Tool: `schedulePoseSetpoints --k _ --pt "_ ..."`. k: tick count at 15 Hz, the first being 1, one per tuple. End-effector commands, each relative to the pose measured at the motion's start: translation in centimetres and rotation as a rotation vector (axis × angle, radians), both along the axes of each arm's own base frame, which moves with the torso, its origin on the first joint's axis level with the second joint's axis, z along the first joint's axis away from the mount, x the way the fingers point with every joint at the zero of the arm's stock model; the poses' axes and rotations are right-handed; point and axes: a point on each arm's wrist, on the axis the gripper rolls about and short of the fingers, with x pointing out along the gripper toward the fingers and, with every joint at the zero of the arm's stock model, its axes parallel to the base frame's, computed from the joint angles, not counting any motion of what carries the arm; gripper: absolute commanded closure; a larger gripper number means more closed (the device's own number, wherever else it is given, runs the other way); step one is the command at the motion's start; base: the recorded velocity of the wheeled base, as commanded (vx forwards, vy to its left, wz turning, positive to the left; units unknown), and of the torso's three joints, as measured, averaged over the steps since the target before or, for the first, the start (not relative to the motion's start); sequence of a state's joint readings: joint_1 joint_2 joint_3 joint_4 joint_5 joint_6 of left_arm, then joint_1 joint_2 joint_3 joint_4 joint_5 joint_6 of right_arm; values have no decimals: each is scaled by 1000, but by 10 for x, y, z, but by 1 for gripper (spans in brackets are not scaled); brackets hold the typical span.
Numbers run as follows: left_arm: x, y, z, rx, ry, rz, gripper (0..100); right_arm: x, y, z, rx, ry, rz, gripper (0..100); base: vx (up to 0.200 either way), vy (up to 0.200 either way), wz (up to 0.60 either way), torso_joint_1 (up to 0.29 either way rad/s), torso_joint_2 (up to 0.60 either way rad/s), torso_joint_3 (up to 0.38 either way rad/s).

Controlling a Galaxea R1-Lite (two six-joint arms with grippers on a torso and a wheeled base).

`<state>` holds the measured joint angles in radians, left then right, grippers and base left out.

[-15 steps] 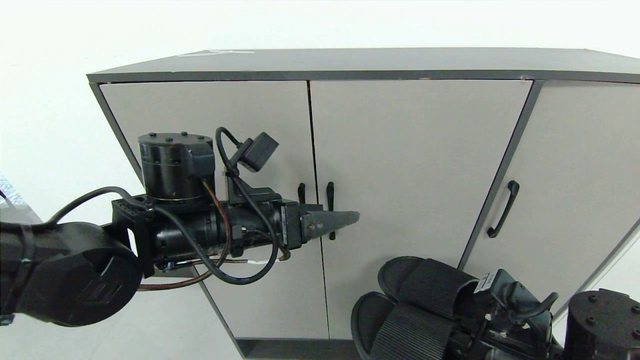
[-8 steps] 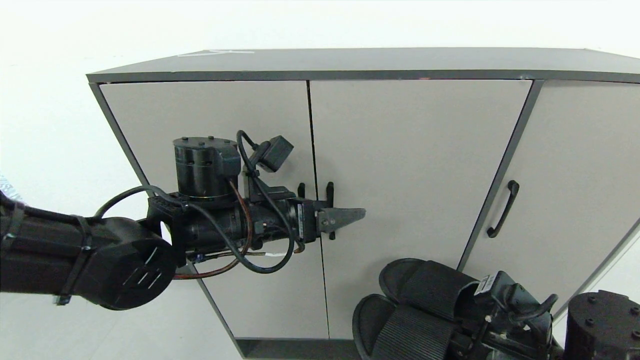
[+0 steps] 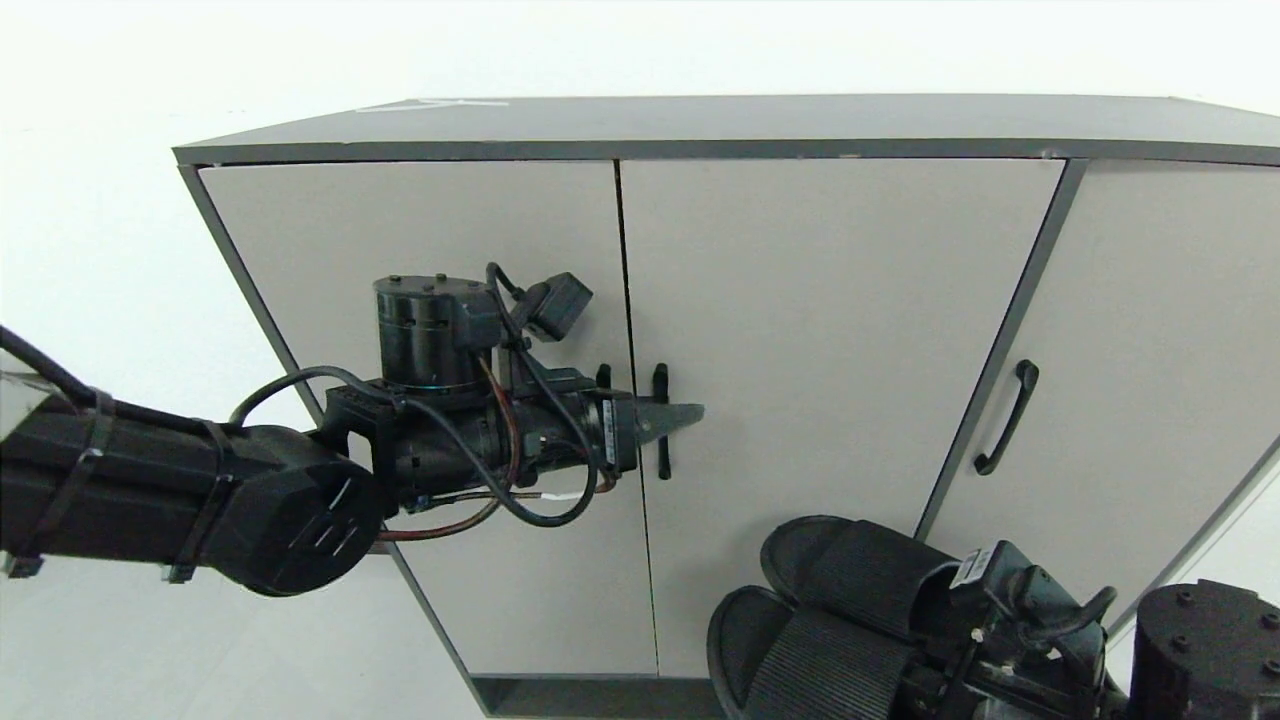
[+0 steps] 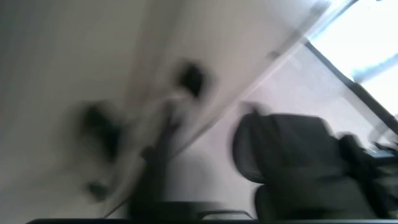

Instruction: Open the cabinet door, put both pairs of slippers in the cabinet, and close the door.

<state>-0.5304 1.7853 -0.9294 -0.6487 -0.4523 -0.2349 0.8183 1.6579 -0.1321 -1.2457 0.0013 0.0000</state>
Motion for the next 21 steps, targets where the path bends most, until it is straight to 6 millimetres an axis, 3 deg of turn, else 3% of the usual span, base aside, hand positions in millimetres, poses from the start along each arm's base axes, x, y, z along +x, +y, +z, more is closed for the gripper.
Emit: schedulePoseSetpoints --k 1,3,7,11,13,15,17,21 --pt "-5 1 0 0 6 -14 100 0 0 0 0 1 1 100 0 0 0 0 0 0" --pt "-19 5 1 9 -1 -30 100 0 0 0 -2 2 1 100 0 0 0 0 0 0" --pt "-68 12 10 10 -34 -85 100 0 1 -3 -9 9 1 100 0 0 0 0 0 0" --pt "-123 47 18 -13 -92 -51 100 2 3 -7 -24 23 3 100 0 0 0 0 0 0" --pt "-137 60 22 -32 -120 -25 100 4 5 -11 -42 17 8 100 0 0 0 0 0 0" --pt "-131 72 26 -38 -134 46 100 7 10 -12 -21 -33 18 100 0 0 0 0 0 0" --pt "-116 70 29 -39 -128 77 100 5 12 -10 -5 -66 38 100 0 0 0 0 0 0" --pt "-84 63 31 -40 -98 124 100 -15 12 -11 8 -56 149 100 0 0 0 0 0 0"
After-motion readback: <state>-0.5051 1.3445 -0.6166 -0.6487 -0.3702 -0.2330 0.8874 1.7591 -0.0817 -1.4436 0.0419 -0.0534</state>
